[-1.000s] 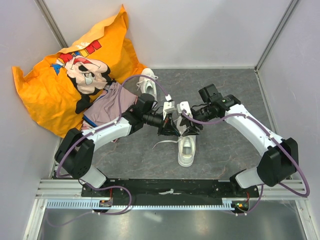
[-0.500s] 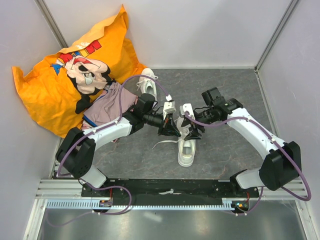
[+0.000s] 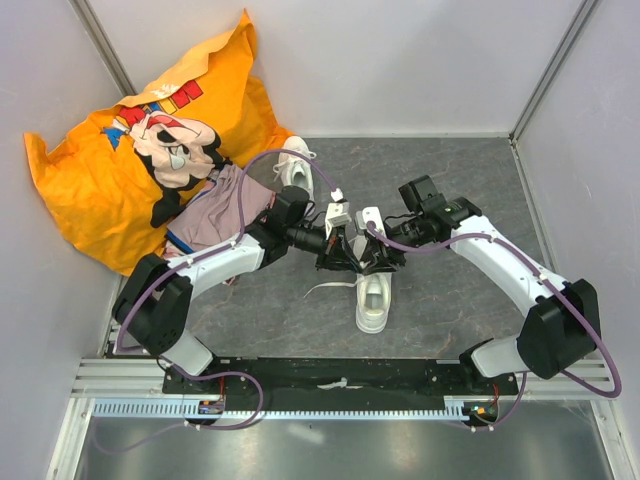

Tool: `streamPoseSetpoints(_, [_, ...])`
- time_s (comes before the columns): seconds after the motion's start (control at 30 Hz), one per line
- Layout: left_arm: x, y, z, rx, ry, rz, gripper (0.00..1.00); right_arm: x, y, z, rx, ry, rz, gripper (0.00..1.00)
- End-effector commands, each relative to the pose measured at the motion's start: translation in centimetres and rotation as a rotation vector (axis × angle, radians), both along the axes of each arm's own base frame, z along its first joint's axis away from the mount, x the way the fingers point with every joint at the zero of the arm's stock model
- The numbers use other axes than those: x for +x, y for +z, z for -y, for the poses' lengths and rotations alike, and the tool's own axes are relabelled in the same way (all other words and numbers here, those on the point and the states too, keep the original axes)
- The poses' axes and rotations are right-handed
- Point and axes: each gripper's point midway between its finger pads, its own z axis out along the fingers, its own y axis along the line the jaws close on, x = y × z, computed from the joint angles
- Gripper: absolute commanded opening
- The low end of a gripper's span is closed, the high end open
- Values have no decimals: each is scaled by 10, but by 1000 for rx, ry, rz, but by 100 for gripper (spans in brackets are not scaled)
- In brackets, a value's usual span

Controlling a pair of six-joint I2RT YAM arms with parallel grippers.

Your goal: Tie the shoes

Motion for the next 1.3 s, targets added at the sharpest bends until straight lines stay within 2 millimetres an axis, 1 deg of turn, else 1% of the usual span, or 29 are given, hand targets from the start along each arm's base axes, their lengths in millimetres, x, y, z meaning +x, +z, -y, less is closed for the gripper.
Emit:
streamPoseSetpoints(0.0, [2,14,5,-55,-41,50,2,-2,7,-10,61,37,8,36])
streamPoseSetpoints(0.1, [2,14,4,-55,-39,48,2,-2,7,-10,59,33,-1,23])
streamPoseSetpoints(0.13, [2,14,3,-52,-30,49,2,-3,7,-10,60,30,-7,15])
streamPoseSetpoints(0.17, [3,14,3,-50,-21,49,4,-3,5,-10,55,27,-14,10])
streamPoseSetpoints(0.2, [5,14,1,-49,-12,50,9,-3,5,-9,52,22,-12,5])
streamPoseSetpoints(0.23, [6,15,-2,-48,0,50,27,-3,5,-9,52,17,-12,0])
streamPoseSetpoints(0.27, [8,16,-4,-47,11,49,35,-4,3,-8,47,2,-29,0])
streamPoseSetpoints(0.33, [16,16,-13,-44,47,45,46,-1,3,-8,48,-23,-22,0])
streamPoseSetpoints(0.37, [25,22,-22,-52,81,59,48,-2,1,-7,43,-35,-38,0])
streamPoseSetpoints(0.43, [35,23,-34,-48,116,69,52,1,4,-6,57,-57,-28,0])
streamPoseSetpoints(0.47, [47,22,-46,-43,152,80,54,0,2,-5,56,-79,-51,0])
streamPoseSetpoints(0.5, [48,13,-55,-5,165,52,55,4,6,-6,73,-92,-35,0])
streamPoseSetpoints(0.53, [56,9,-61,5,157,144,56,6,7,-5,79,-108,-43,0])
streamPoseSetpoints(0.57, [64,1,-70,30,166,178,56,7,5,-5,83,-120,-51,0])
streamPoseSetpoints(0.6, [68,-9,-77,65,138,268,57,11,9,-4,94,-143,-51,0])
streamPoseSetpoints(0.67, [81,-26,-86,128,134,360,57,16,11,-3,103,-165,-47,0])
streamPoseSetpoints(0.7, [92,-32,-86,139,91,468,56,19,12,0,104,-202,-73,0])
streamPoseSetpoints(0.73, [85,-43,-92,181,46,461,56,23,12,1,107,-220,-79,0])
streamPoseSetpoints(0.77, [86,-47,-93,189,10,501,55,24,13,2,118,-233,-91,0])
streamPoseSetpoints(0.8, [94,-50,-92,189,-32,576,55,26,12,5,120,-252,-107,0])
streamPoseSetpoints(0.87, [97,-57,-94,215,-65,613,55,25,9,8,116,-269,-128,0])
streamPoseSetpoints(0.93, [108,-67,-92,241,-101,685,55,24,8,10,117,-280,-128,0])
streamPoseSetpoints(0.97, [107,-73,-87,262,-127,698,56,24,7,11,117,-286,-126,0])
streamPoseSetpoints(1.0, [113,-74,-82,280,-141,730,56,25,8,11,123,-293,-121,0])
streamPoseSetpoints(1.03, [116,-90,-82,324,-159,717,56,25,9,12,126,-305,-133,0])
streamPoseSetpoints(1.07, [113,-94,-77,331,-182,714,56,26,8,11,134,-310,-130,0])
streamPoseSetpoints(1.13, [117,-100,-72,335,-204,729,57,26,11,12,141,-318,-125,0])
streamPoseSetpoints(1.17, [114,-108,-68,344,-227,726,57,26,10,12,142,-321,-129,0])
streamPoseSetpoints(1.27, [115,-124,-64,382,-273,755,58,26,10,13,144,-331,-128,0])
